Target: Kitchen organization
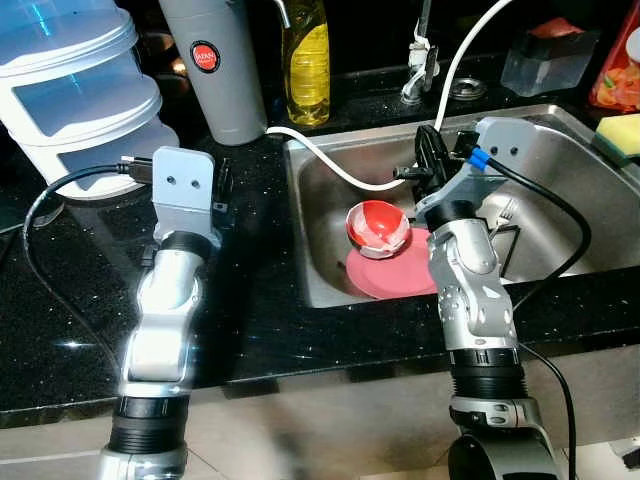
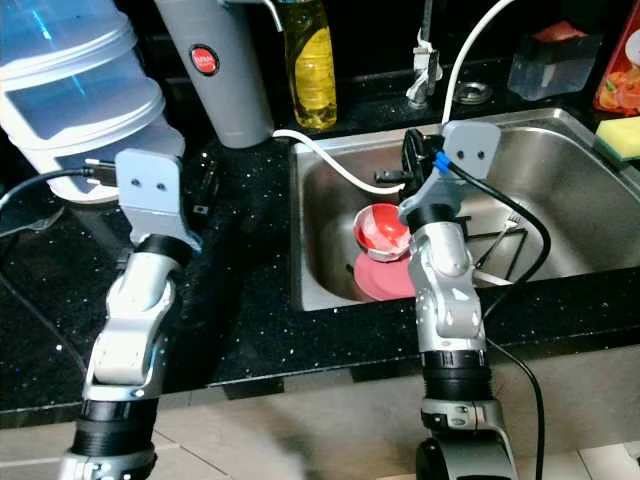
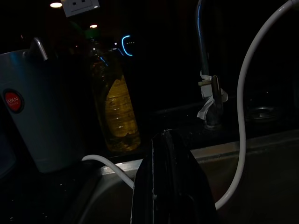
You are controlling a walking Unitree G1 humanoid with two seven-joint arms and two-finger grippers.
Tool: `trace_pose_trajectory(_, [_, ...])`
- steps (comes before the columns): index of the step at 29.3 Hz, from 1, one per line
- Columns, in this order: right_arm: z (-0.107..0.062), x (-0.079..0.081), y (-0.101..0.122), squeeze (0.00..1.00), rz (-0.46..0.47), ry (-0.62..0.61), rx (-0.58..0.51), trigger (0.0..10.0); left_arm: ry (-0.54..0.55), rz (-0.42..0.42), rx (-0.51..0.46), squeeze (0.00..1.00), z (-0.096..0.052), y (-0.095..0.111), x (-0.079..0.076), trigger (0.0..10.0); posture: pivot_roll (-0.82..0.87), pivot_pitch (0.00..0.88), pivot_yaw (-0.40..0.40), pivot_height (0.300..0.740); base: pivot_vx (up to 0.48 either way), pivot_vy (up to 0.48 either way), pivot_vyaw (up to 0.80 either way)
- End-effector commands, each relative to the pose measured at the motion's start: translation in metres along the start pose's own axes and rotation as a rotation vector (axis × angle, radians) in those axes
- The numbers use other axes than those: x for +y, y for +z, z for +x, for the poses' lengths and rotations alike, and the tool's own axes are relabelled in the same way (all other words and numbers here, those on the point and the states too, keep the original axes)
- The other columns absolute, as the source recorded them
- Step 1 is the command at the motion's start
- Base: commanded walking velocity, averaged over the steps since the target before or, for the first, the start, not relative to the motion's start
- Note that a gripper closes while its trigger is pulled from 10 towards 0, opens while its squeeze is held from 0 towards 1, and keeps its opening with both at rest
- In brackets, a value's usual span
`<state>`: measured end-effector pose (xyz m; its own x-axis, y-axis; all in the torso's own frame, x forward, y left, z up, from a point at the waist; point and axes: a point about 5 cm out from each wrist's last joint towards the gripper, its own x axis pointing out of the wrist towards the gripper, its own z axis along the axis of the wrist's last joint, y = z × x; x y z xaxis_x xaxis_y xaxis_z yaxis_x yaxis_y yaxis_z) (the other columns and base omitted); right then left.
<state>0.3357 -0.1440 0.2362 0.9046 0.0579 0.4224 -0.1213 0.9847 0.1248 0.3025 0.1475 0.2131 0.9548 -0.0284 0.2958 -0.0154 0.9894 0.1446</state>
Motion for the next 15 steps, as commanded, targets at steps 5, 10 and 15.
trace_pose_trajectory(5, [0.0065,0.0087,-0.0005,0.0,0.014,0.031,-0.004,10.0,0.054,0.002,0.033,0.0,0.0004,-0.004,0.0104,10.0,0.01,0.0,0.093,0.74,0.0,0.274,0.0])
trace_pose_trajectory(10, [0.0072,0.0136,-0.0038,0.0,0.031,0.039,0.004,10.0,0.065,0.013,0.035,0.0,-0.0019,-0.0029,0.015,10.0,0.03,0.0,0.094,0.74,0.0,0.313,0.0])
trace_pose_trajectory(15, [0.0059,0.0157,-0.0064,0.0,0.035,0.044,0.011,10.0,0.066,0.017,0.037,0.0,-0.0027,-0.0029,0.0162,10.0,0.03,0.0,0.096,0.74,0.0,0.312,0.0])
